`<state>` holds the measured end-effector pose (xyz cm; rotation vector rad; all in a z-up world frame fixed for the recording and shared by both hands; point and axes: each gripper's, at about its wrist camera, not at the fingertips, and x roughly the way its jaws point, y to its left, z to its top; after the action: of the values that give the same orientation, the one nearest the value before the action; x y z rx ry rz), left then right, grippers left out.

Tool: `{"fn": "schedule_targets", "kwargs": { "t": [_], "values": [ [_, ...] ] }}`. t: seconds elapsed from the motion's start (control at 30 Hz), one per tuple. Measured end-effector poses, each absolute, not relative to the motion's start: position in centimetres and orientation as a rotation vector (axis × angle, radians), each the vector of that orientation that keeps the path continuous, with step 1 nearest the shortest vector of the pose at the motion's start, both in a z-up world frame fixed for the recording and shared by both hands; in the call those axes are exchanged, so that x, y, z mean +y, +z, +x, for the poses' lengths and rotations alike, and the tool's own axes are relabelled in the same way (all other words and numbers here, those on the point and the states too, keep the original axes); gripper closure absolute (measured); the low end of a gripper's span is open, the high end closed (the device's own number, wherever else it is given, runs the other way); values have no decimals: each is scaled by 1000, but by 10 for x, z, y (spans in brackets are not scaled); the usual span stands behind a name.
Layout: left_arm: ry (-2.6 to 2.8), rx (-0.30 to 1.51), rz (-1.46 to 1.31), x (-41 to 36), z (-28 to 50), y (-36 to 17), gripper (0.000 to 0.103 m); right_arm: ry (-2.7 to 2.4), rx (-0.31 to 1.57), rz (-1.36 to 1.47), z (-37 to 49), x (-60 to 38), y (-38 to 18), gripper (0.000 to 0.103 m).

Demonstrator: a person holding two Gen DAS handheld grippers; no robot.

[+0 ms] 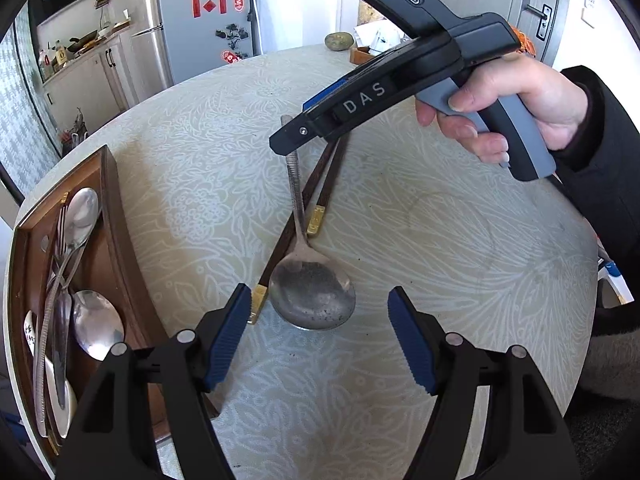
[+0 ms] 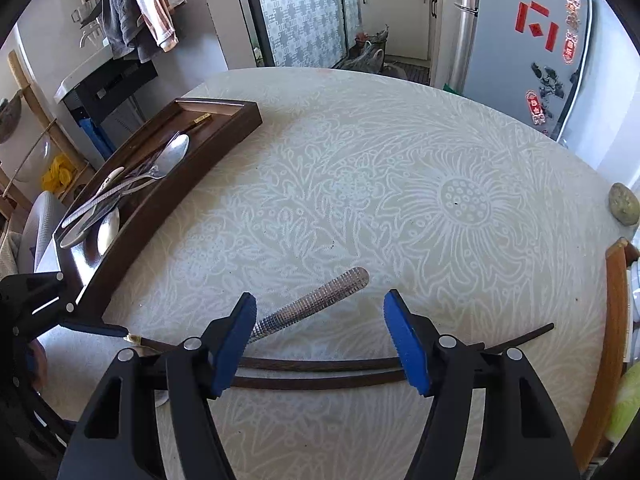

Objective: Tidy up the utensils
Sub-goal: 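Move the right tool over the remaining large spoon and chopsticks, then close the right tool on the large ridged-handle spoon handle and lift it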

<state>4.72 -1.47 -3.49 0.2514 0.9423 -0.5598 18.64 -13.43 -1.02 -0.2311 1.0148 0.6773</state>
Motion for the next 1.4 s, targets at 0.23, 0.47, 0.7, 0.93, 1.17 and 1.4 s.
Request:
{"fn": "schedule_targets", "kwargs": {
  "t": [0.23,0.47,0.7,0.93,1.17,1.4],
  "values": [
    [-563,893,258,-19,46,-23,31,668,1006,-248,183,-127,-7,36],
    [-483,905,288,-11,55,-26,38,654,997,-252,185,-130,-7,36],
    [-487,924,305,-10,55,-36,40,663,1003,-250,184,-127,-11,36],
    [-504,903,341,-18,49,-38,46,681,1002,-219,183,-128,-11,36],
    [-519,900,367,-22,44,-39,50,728,1011,-128,185,-127,-10,36],
    [-522,900,381,-23,44,-40,50,816,1023,19,190,-124,-8,36]
  ]
}}
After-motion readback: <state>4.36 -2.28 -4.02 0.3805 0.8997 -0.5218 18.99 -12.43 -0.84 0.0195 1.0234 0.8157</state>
